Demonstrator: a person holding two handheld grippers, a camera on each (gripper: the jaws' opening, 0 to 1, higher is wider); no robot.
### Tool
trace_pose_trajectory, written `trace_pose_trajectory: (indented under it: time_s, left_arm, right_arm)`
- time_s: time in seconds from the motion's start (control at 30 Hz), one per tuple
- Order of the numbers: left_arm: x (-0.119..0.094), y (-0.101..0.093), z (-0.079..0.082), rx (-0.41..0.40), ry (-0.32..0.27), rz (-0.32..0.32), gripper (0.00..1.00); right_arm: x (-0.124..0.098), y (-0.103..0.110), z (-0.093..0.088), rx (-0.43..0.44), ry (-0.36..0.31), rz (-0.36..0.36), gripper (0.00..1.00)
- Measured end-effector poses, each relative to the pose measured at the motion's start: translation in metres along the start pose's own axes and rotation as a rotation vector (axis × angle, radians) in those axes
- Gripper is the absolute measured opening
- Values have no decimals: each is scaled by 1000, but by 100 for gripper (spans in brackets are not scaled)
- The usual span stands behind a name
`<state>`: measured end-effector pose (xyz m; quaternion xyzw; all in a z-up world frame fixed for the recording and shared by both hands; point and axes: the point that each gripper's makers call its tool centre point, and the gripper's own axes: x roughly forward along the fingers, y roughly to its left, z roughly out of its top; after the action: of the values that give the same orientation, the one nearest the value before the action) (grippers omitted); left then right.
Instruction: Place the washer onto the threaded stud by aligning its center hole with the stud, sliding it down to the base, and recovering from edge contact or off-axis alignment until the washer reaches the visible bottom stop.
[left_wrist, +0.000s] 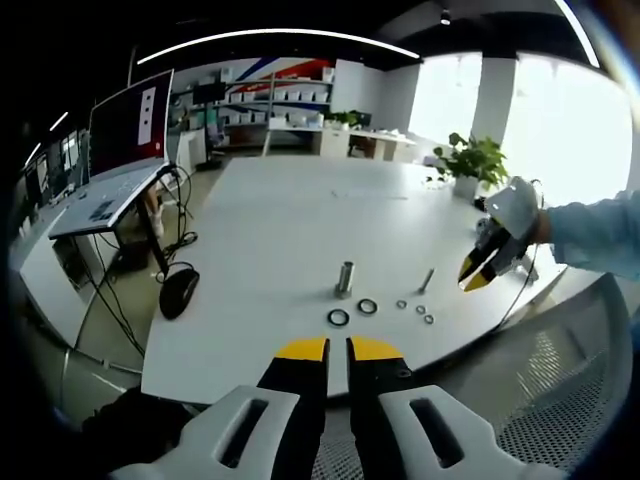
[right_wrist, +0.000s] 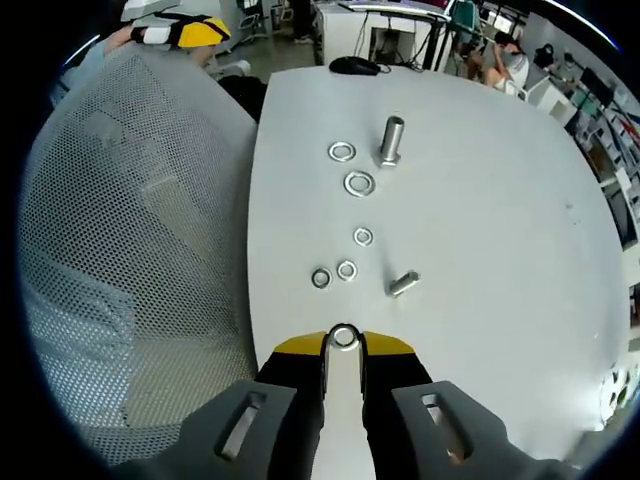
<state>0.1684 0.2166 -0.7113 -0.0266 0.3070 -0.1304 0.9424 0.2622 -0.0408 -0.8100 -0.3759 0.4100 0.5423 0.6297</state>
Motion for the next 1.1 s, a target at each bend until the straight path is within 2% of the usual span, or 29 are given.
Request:
trace_pose_trajectory:
  time_s: [0.57, 1.1]
  left_arm:
    - [0, 0, 1, -1, -3, 2, 4]
    - [1, 2, 5, -5, -15, -7, 2]
  right_arm:
    - [-16, -26, 22, -43, 0, -54, 13]
    - [5, -43, 34, -83, 43, -47, 13]
